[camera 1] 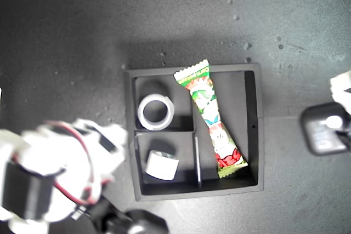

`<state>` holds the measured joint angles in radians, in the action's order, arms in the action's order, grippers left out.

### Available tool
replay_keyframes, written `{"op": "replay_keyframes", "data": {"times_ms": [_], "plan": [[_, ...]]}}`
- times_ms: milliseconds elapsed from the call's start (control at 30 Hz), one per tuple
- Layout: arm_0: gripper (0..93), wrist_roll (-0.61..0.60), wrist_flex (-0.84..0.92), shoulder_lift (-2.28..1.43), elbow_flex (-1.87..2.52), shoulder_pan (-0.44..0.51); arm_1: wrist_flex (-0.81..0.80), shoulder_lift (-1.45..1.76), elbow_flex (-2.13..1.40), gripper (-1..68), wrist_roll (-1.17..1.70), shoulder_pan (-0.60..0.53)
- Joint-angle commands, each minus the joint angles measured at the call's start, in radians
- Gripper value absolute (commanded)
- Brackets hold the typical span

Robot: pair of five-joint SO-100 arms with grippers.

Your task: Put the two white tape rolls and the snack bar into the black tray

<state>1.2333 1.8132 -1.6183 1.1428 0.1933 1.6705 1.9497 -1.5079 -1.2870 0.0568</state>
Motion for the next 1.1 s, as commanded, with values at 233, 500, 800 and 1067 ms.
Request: {"op": "replay_keyframes", "data": {"times_ms": [233, 500, 800, 1067], "plan": [[0.1, 0.069, -0.367, -0.752, 0.951, -0.129, -0.170, 0.707, -0.676, -0.5, -0.106, 0.018], [0.1, 0.109, -0.525, -1.302, 1.491, -0.130, -0.321, 1.009, -1.072, -0.6, -0.140, 0.008], [0.0, 0.152, -0.472, -1.735, 1.798, -0.091, -0.495, 1.068, -1.324, -0.6, -0.109, 0.006], [0.0, 0.183, -0.433, -1.767, 1.859, -0.071, -0.422, 1.401, -1.517, -0.6, -0.086, 0.023]]}}
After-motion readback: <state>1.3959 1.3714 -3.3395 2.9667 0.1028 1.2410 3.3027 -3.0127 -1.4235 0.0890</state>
